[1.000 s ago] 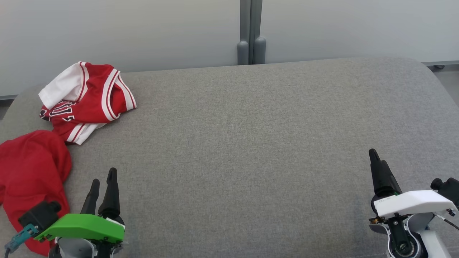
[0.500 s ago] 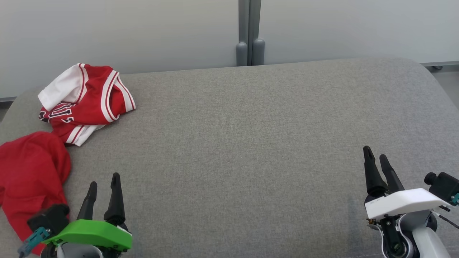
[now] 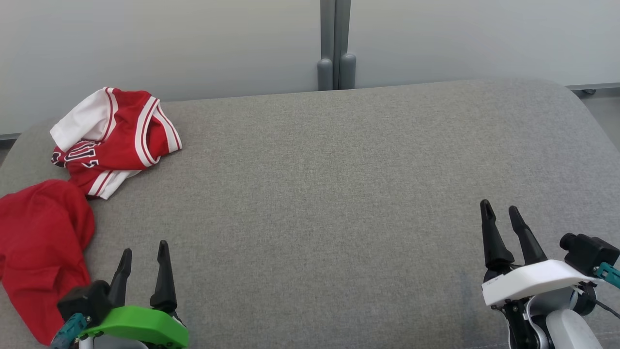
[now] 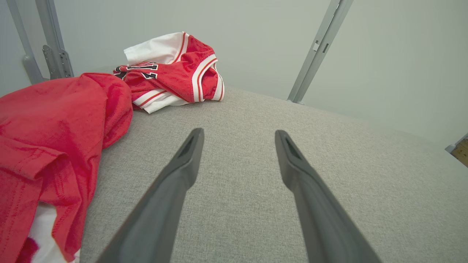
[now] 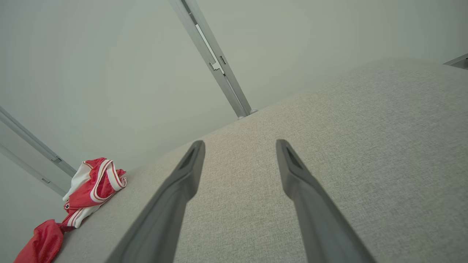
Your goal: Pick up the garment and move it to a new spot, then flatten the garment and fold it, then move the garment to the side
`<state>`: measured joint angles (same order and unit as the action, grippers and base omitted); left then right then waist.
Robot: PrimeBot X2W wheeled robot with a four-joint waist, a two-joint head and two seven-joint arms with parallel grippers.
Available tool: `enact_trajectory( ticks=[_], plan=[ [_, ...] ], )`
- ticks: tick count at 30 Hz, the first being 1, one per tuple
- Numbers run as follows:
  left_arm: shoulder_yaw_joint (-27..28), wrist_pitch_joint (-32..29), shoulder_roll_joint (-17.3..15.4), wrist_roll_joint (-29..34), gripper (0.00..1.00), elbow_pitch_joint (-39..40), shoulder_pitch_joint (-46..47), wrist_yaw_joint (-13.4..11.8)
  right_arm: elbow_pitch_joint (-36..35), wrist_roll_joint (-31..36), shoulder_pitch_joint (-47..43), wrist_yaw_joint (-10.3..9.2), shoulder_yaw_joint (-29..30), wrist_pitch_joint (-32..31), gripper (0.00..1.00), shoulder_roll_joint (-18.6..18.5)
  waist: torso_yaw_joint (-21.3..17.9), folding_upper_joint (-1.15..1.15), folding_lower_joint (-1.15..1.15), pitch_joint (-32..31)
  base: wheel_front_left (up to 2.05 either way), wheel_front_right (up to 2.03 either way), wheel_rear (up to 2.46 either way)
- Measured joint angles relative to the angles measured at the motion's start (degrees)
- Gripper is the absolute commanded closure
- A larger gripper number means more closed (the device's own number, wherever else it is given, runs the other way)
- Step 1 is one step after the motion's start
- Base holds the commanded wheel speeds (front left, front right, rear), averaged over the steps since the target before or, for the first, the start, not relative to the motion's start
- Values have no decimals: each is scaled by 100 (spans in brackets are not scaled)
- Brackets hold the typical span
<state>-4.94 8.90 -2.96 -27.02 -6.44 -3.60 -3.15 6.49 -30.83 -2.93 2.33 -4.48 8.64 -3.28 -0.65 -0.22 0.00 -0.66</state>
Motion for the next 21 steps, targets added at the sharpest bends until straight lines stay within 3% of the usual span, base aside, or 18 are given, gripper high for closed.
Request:
enact_trajectory(
  ticks=[21],
  plan=[
    [-144, 385, 7, 1485, 0, 115, -139, -252, -86, 1707, -107, -100, -227, 416, 0, -34, -23, 0, 0, 14, 0, 0, 0]
  ],
)
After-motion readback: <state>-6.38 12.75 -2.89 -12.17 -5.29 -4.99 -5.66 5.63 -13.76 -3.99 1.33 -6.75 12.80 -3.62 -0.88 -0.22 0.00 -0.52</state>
